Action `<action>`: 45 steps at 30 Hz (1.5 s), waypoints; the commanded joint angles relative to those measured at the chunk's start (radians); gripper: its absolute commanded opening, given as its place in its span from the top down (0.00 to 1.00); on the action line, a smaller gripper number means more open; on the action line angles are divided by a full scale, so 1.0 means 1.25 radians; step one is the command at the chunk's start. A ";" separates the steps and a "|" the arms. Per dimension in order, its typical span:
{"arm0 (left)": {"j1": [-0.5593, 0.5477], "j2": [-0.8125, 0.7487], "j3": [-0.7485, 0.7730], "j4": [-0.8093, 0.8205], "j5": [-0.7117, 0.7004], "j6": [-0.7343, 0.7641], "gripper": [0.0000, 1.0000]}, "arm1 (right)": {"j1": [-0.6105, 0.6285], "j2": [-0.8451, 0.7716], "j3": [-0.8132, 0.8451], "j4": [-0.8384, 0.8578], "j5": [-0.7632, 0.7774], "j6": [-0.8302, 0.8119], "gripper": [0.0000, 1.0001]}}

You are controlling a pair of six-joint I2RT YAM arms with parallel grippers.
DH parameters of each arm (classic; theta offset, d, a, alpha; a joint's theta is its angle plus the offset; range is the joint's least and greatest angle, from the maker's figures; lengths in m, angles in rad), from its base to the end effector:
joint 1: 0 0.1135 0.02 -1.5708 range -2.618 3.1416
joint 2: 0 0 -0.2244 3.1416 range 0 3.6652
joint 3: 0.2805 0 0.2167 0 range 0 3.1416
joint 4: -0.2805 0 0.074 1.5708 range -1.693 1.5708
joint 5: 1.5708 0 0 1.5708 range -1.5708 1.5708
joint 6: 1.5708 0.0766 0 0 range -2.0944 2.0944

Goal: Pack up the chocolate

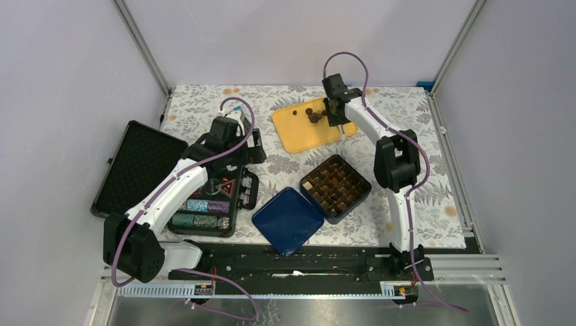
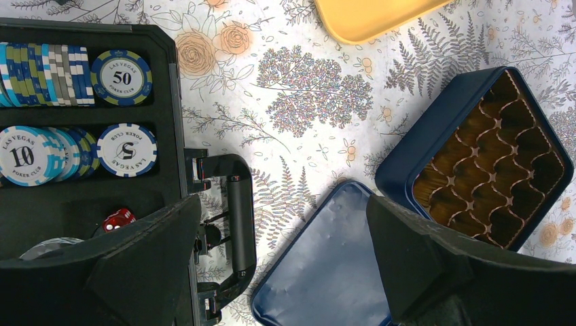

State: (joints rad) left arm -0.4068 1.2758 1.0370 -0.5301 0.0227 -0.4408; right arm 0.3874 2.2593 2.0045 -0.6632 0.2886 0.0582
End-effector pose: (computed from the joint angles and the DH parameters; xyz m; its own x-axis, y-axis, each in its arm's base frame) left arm 0.2560 -0.1122 0.2325 -0.7527 -0.1401 -0.6432 0.0989 0.9419 -0.3209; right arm 0.4423 0.1569 0.1752 -0.7460 -0.2442 -0.6195 -0.1590 0.9688 -0.1904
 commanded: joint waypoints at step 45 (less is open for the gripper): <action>0.000 -0.052 -0.027 0.013 -0.004 0.009 0.01 | 0.011 -0.363 -0.292 0.057 -0.062 0.068 0.89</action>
State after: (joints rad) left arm -0.4068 1.2404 1.0050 -0.5381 0.0227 -0.4412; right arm 0.3904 1.8458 1.6623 -0.6323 0.2161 0.1291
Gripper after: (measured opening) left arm 0.985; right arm 0.357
